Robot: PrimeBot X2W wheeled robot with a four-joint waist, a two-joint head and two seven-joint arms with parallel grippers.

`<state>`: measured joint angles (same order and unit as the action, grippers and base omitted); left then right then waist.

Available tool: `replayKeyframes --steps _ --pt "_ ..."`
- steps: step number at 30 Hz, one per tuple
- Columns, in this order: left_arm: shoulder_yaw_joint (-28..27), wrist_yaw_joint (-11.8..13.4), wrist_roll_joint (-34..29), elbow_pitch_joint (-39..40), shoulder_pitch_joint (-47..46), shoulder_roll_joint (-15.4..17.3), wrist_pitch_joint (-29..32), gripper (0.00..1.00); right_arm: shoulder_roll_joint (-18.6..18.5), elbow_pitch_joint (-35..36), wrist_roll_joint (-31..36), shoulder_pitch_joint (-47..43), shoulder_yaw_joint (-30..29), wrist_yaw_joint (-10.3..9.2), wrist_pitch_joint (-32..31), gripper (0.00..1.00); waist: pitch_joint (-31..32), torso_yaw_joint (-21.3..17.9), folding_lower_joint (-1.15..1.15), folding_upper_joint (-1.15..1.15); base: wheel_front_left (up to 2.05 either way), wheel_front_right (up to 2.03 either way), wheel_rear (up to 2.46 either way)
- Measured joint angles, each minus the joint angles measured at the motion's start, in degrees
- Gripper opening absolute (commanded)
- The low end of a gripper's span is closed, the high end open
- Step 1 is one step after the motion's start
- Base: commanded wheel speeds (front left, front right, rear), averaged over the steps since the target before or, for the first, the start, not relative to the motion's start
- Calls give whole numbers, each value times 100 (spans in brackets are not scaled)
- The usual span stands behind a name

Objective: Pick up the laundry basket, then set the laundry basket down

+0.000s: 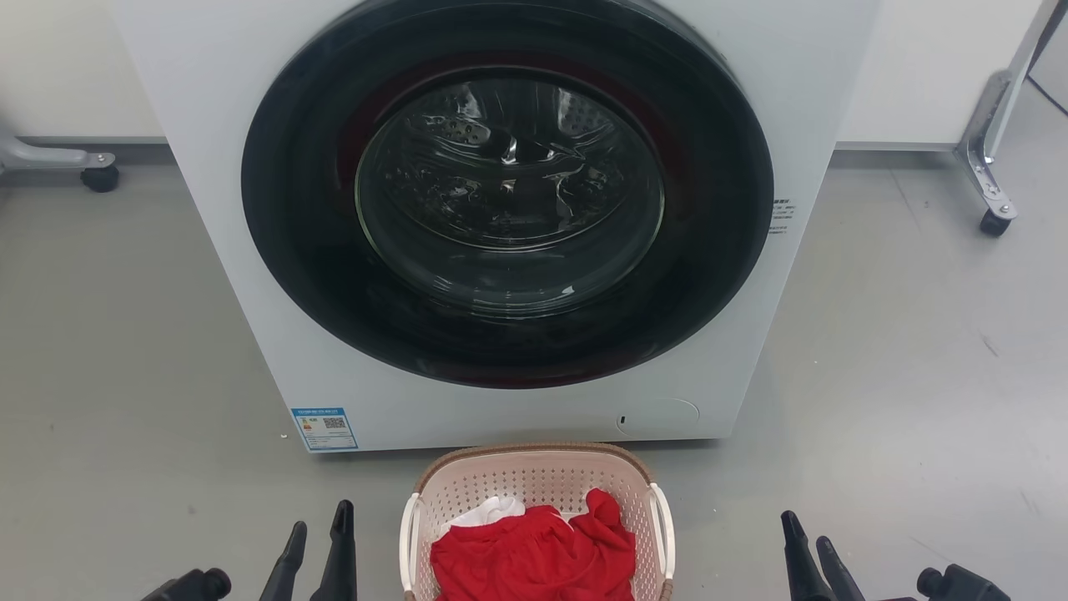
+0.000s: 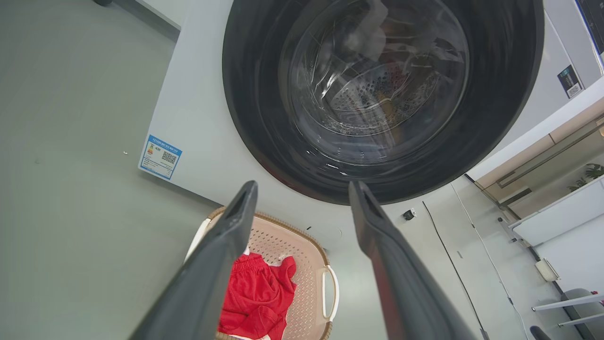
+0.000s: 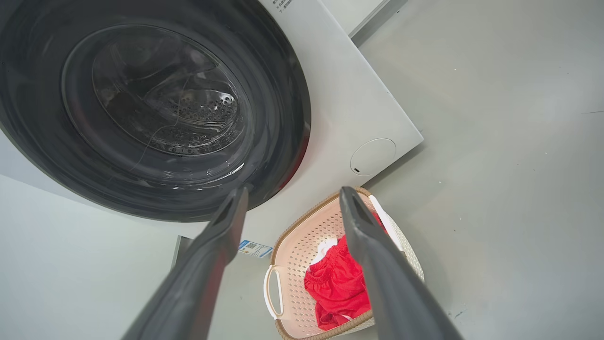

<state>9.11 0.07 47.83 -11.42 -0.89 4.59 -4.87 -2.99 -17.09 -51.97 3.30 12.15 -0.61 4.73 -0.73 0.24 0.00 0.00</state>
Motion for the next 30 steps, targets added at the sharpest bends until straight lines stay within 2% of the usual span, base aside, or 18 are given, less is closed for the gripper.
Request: replayKeyframes --steps 10,30 --pt "200 148 -940 30 26 51 -204 100 -19 5 876 -2 285 -165 223 100 0 3 0 0 0 0 0" --pt "479 405 -2370 65 166 64 -613 100 -20 30 2307 -40 758 -417 624 100 65 -2 0 0 0 0 0"
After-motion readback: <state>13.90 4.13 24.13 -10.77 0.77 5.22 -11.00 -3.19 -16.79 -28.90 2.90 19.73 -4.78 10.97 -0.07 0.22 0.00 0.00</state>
